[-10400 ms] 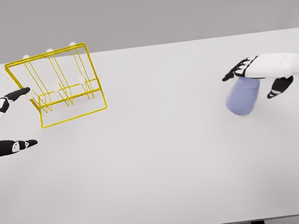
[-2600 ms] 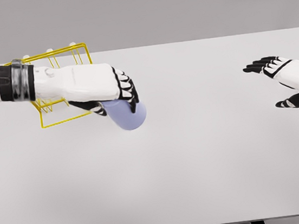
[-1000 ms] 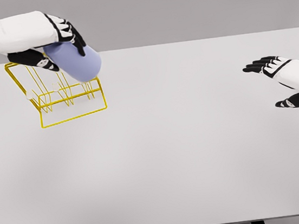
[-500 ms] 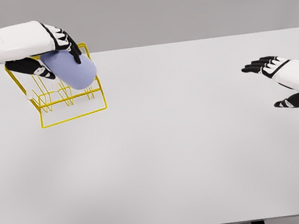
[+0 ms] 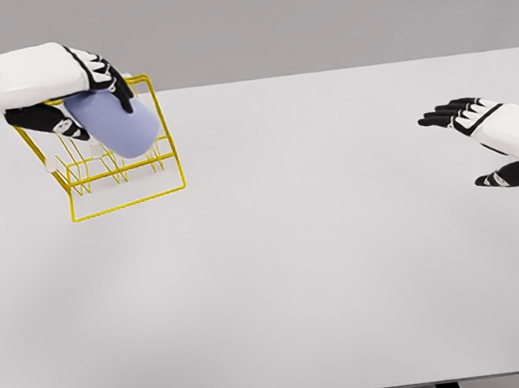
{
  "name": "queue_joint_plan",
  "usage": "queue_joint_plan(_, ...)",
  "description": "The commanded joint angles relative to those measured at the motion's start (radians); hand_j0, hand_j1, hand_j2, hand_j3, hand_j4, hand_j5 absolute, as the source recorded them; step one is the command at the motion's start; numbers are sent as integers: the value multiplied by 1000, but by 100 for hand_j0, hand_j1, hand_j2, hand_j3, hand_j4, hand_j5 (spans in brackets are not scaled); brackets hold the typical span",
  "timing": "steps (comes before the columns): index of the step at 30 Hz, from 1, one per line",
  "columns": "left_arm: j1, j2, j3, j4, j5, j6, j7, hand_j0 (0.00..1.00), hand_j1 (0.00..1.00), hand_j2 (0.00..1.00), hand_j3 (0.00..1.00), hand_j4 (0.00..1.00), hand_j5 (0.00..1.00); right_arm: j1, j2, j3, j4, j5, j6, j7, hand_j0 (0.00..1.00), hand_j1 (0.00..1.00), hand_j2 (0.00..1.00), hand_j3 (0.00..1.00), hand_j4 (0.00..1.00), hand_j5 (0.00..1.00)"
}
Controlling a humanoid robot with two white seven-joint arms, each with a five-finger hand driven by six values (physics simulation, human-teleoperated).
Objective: Place the cup on the cup holder with both arms
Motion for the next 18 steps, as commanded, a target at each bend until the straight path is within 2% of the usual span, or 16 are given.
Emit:
queue_joint_plan(1,0,0,0,5,5,3,1,59,59,59,59,59,59,0,0,1,-1,-7,3,-1,100,100,100,100,100,100)
queue_joint_plan(4,25,-2,1,7,4,3,1,59,59,59,59,59,59,0,0,1,-7,-7,3,-1,100,100,100,100,100,100)
queue_joint_plan(7,28,-10,-2,35,2,3,1,60,60,60,60,60,60,5,1,1,-10,-7,3,-1,100,100,100,100,100,100)
queue_joint_plan(12,28,-27,-3,35,2,3,1,64,64,64,64,64,64,2,0,7,-7,-4,3,-1,100,100,100,100,100,100)
queue_joint_plan(13,28,-31,-3,35,2,3,1,69,69,69,69,69,69,3,0,7,-7,-4,3,-1,100,100,100,100,100,100)
queue_joint_plan(15,28,-33,-3,35,2,3,1,94,94,94,94,94,94,5,-2,7,-7,-4,3,-1,100,100,100,100,100,100)
queue_joint_plan(18,26,-31,-3,35,4,3,1,99,99,99,99,99,99,5,-3,7,-7,-4,3,-1,100,100,100,100,100,100)
